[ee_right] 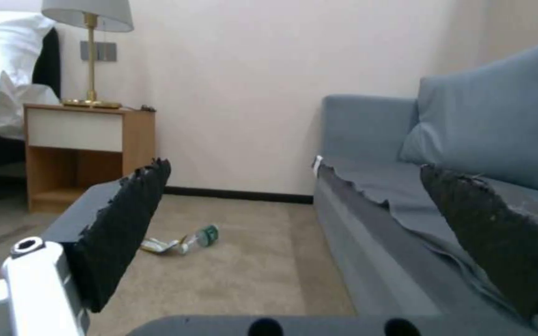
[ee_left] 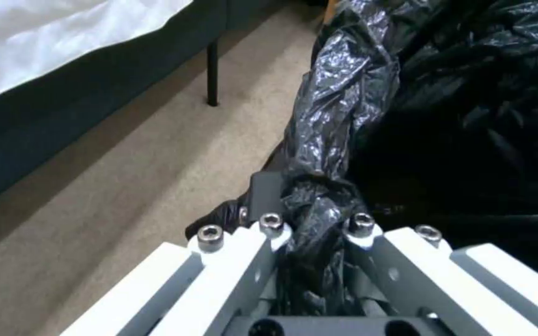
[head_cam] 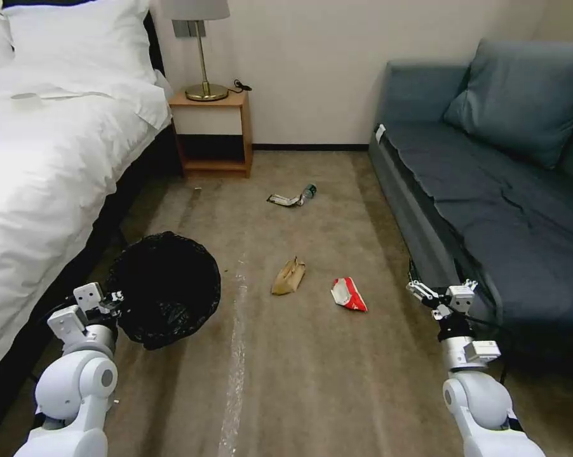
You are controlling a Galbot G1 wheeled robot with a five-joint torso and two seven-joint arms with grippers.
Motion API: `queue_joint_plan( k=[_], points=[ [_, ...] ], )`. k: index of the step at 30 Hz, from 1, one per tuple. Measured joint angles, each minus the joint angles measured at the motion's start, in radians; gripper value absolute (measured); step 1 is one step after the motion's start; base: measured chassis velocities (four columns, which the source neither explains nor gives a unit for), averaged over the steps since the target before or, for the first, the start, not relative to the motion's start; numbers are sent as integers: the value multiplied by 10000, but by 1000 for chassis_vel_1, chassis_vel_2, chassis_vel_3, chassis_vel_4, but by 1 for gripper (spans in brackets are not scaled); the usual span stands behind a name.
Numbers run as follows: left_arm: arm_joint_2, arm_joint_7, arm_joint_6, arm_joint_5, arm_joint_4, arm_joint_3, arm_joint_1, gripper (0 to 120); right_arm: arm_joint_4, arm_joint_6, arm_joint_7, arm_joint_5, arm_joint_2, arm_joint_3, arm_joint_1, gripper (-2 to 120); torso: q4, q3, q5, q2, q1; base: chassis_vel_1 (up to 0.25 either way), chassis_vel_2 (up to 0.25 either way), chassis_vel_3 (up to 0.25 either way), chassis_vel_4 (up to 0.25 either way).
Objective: Pick up the trash bin, then pick up the garbage on the floor and place it into the trash bin.
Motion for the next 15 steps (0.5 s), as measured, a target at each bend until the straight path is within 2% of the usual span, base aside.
queue_joint_plan(
  k=[15],
  points=[
    [-13,37,-112,25,1,-19,100,3,-53,52,-43,-33,54,0,-81,100,0,0,0,0,0,-112,109,114,-115]
  ],
)
